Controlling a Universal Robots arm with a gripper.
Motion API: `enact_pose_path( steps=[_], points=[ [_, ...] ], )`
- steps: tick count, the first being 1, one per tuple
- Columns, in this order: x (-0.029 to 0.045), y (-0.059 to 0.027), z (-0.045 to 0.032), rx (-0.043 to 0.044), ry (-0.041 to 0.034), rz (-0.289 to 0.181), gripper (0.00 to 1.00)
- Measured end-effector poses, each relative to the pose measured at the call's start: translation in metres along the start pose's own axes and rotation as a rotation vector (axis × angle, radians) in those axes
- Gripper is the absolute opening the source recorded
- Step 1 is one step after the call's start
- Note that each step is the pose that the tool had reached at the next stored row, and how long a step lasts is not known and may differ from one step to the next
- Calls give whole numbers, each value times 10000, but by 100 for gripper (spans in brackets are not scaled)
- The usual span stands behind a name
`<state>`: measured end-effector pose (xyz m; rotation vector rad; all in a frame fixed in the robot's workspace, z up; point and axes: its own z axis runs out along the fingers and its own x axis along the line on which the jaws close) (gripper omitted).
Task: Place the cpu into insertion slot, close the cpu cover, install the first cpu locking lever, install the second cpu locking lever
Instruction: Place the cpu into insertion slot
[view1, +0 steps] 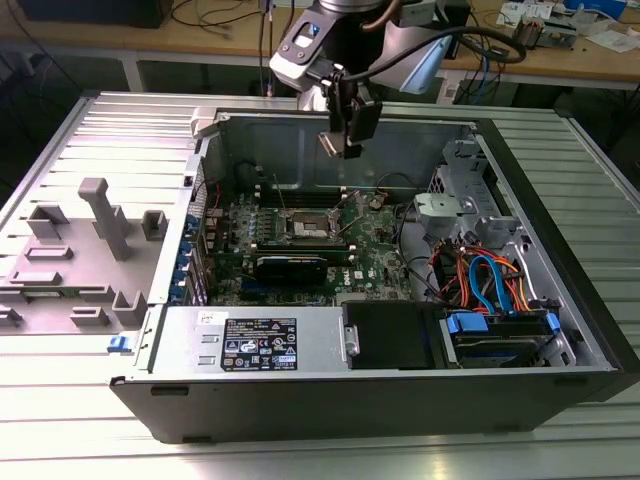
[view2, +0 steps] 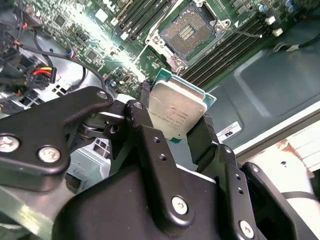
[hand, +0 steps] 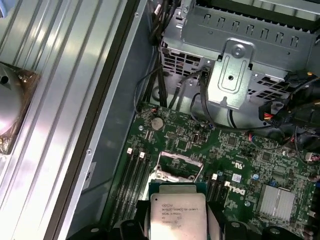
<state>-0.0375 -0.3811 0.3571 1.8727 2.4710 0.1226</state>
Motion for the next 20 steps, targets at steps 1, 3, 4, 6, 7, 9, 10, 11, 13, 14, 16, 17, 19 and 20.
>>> enact_pose_path(
  steps=[1,3,4,6,7,9,10,11,13,14,16,17,19,20],
  points=[
    [0,0,4,0,-14,168,55],
    [4,-15,6,2,-29,307,55],
    [6,-22,6,2,-30,329,55],
    [7,-28,7,-1,-30,357,55],
    [8,-28,7,-1,-31,358,55],
    [8,-28,8,-1,-30,361,55],
    [8,-28,7,-1,-30,361,55],
    [8,-28,7,-1,-31,361,55],
    [8,-28,7,-1,-31,361,55],
    [8,-28,7,-1,-31,361,55],
    [8,-28,7,-1,-31,361,55],
    [8,-28,7,-1,-31,362,55],
    [7,-28,8,0,-32,367,55],
    [8,-28,9,-1,-32,379,55]
  ],
)
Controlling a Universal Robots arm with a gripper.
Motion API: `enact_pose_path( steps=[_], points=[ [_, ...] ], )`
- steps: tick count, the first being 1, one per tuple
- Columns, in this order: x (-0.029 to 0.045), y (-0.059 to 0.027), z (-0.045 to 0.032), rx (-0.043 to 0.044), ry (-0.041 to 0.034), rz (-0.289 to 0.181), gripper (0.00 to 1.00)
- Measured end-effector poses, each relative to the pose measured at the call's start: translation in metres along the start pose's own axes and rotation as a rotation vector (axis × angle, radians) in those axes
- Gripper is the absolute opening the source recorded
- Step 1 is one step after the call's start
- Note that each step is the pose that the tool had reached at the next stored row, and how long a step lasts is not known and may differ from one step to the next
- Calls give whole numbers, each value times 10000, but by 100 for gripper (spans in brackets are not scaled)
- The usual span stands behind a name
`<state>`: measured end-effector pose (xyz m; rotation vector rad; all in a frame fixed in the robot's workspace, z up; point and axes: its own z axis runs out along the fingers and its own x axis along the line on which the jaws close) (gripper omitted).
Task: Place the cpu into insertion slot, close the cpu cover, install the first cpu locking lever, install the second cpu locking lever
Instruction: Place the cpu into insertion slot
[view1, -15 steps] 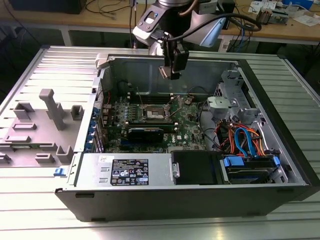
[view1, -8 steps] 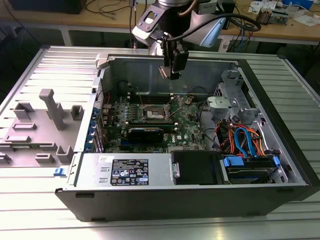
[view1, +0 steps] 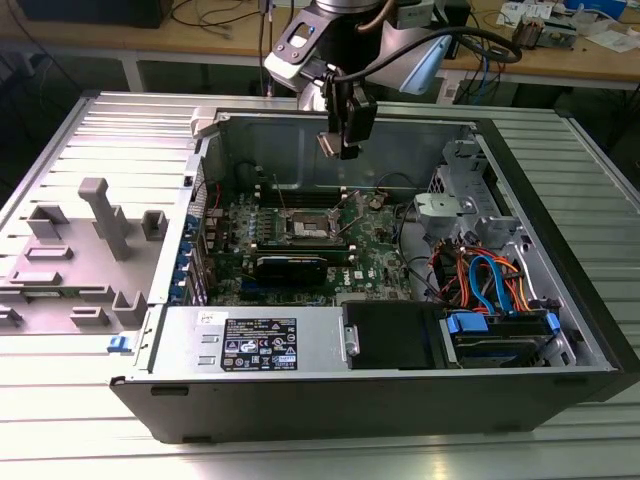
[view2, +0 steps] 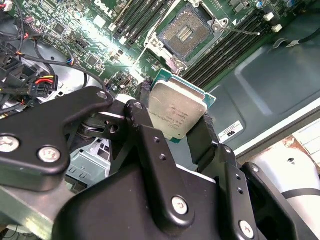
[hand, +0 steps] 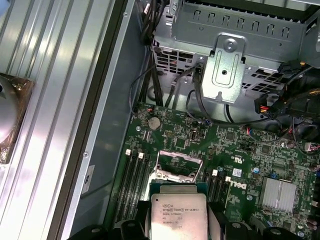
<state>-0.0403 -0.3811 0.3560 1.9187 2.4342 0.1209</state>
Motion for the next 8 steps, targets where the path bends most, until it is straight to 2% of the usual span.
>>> enact_pose_path(
  steps=[8],
  points=[
    [0,-4,30,-18,-91,1064,55]
  ],
)
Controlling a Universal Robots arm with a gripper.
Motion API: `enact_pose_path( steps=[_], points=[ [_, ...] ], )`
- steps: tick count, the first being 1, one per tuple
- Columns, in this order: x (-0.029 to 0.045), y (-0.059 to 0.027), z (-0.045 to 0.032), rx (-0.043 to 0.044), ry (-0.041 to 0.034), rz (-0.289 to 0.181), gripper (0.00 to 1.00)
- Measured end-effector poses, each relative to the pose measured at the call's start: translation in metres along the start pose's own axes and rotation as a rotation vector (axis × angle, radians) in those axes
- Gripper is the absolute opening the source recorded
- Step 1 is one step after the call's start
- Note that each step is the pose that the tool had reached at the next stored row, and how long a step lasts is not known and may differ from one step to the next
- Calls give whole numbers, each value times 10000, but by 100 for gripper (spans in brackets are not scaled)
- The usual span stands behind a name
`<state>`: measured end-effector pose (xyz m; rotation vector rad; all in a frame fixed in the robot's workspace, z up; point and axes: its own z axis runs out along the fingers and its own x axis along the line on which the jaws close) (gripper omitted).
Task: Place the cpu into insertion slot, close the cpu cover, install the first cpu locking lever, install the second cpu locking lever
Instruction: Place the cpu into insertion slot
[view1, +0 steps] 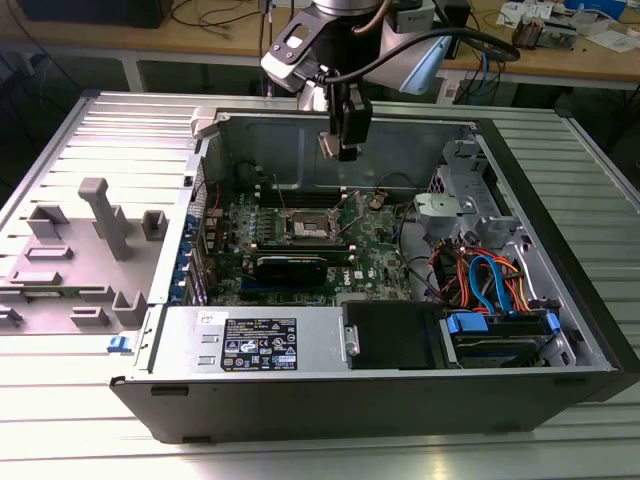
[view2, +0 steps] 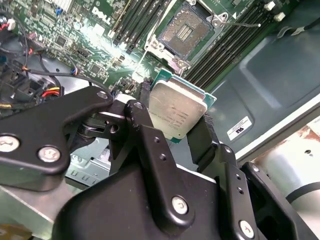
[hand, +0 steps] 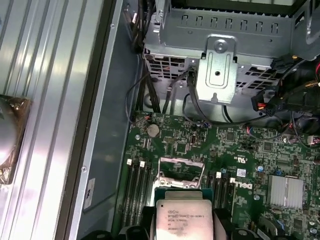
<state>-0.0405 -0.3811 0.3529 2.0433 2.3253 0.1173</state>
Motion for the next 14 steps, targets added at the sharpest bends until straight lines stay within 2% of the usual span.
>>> enact_pose_path(
  steps=[2,5,14],
  points=[
    [0,-2,8,-6,-30,351,55],
    [0,-6,14,-7,-49,551,55],
    [1,-7,16,-9,-55,637,55]
  ],
)
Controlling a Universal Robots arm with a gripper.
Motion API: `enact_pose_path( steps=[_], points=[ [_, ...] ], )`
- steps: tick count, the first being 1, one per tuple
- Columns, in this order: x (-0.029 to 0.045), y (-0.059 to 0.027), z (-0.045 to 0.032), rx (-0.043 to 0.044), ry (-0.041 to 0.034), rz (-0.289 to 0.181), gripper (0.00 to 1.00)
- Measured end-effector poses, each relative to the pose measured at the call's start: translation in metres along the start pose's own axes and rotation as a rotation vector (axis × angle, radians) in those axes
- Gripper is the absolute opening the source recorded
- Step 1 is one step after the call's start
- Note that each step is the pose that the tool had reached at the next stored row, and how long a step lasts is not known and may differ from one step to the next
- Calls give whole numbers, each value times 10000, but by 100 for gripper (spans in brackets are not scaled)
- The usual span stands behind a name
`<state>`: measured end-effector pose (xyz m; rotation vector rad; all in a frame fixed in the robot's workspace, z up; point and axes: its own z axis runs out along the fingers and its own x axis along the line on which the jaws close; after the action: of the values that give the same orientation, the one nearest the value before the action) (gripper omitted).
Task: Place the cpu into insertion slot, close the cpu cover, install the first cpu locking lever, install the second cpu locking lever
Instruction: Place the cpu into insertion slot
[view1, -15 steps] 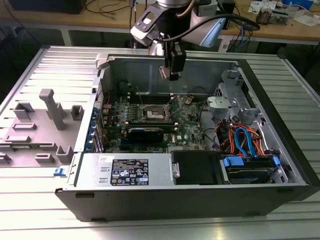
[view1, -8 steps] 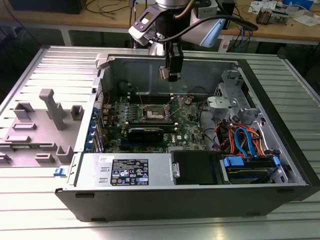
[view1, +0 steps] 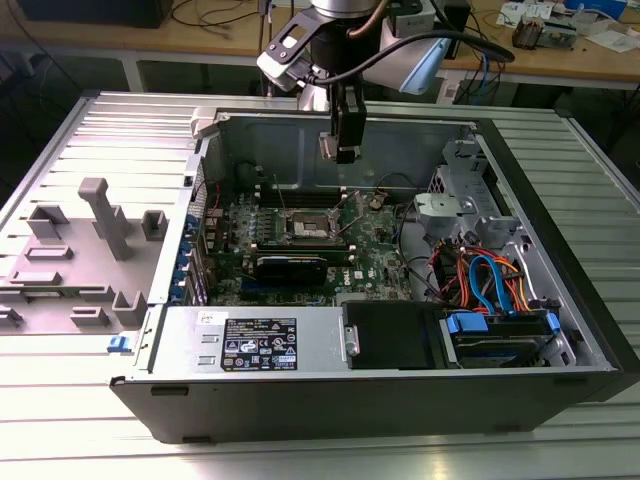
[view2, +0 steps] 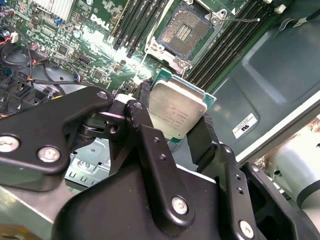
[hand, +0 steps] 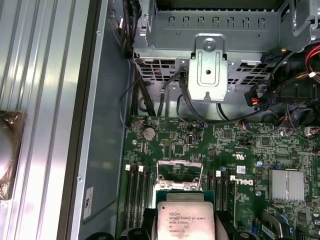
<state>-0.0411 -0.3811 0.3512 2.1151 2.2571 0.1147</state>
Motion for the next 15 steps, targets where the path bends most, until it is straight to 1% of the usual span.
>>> enact_pose_path(
  steps=[4,6,13,15],
  points=[
    [0,0,0,0,-1,7,55],
    [0,0,4,-3,-7,103,55],
    [0,-2,28,-18,-89,1044,55],
    [-1,-3,36,-19,-97,1142,55]
  ],
)
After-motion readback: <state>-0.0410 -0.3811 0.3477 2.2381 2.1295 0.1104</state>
